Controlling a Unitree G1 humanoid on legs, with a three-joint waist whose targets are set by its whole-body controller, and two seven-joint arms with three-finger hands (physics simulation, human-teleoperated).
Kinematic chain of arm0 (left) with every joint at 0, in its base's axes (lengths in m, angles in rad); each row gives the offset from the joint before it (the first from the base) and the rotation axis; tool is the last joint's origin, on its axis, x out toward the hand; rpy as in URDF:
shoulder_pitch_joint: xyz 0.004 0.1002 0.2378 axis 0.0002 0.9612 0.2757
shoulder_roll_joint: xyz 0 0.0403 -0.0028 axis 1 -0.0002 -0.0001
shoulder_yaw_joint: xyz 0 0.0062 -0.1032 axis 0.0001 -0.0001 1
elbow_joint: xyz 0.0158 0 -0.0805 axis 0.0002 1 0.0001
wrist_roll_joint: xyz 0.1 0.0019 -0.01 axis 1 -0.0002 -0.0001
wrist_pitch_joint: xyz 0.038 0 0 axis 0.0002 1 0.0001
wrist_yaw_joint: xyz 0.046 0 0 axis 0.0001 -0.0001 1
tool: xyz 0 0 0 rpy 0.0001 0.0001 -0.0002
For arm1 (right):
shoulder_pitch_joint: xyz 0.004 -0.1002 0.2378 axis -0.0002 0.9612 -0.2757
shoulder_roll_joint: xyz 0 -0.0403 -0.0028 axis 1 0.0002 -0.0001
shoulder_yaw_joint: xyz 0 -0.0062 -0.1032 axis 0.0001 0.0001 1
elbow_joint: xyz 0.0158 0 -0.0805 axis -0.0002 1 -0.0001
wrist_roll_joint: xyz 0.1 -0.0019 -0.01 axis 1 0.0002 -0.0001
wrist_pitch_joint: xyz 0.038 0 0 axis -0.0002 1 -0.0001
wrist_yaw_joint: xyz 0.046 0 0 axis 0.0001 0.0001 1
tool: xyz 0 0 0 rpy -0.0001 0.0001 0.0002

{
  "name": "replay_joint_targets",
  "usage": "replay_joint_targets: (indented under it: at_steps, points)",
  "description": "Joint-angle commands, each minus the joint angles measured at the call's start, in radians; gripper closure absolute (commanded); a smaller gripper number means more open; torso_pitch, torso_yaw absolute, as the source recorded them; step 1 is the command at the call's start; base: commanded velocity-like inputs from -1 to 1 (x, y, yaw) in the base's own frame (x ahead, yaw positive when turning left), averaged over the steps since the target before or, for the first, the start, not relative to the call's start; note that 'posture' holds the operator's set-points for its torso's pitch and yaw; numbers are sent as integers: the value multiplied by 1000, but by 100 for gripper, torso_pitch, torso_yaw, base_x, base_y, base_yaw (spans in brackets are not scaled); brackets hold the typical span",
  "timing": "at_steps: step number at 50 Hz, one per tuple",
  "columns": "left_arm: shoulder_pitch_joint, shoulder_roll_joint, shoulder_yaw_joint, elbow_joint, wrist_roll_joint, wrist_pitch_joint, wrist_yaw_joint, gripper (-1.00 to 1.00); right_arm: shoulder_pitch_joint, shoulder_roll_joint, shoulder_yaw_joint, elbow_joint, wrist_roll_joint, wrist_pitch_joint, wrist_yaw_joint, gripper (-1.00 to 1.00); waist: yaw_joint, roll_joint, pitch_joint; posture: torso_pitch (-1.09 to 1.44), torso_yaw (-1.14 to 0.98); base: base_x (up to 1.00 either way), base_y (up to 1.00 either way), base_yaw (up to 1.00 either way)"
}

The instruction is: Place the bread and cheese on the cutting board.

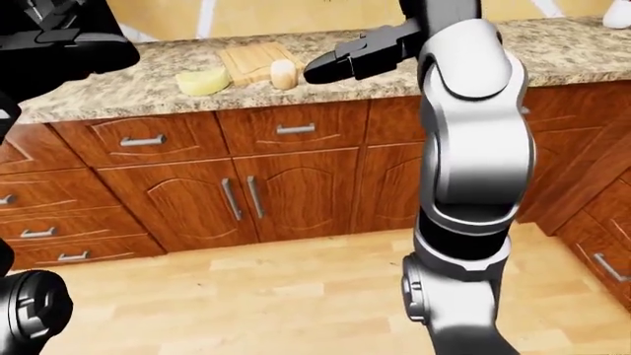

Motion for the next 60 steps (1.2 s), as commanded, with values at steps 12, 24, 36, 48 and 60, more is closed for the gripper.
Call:
replay_joint_targets:
  at_steps: [12, 24, 36, 48, 60]
  points:
    - [-26, 7, 7, -25, 7, -28, -10, -100, -18, 3, 0, -9, -34, -42, 19, -100, 19, -55, 3, 0, 0, 57, 12, 0]
    - [-32, 8, 10, -18, 13, -29, -19, -100, -25, 10, 0, -9, -51, -39, 29, -100, 0, 83, 0, 0, 0, 59, 11, 0]
    - [-30, 9, 14, -25, 7, -24, -13, -100, -19, 9, 6, -12, -64, -33, 40, -100, -8, -46, 8, 0, 0, 1, 0, 0]
    - [-29, 8, 10, -24, 10, -28, -13, -100, -18, 18, 4, -15, -85, -41, 59, -100, 4, -11, 10, 0, 0, 0, 16, 0]
    - [-25, 10, 9, -21, 12, -33, -17, -100, -15, 21, 10, -8, -93, -49, 64, -100, 5, -1, -11, 0, 0, 0, 0, 0]
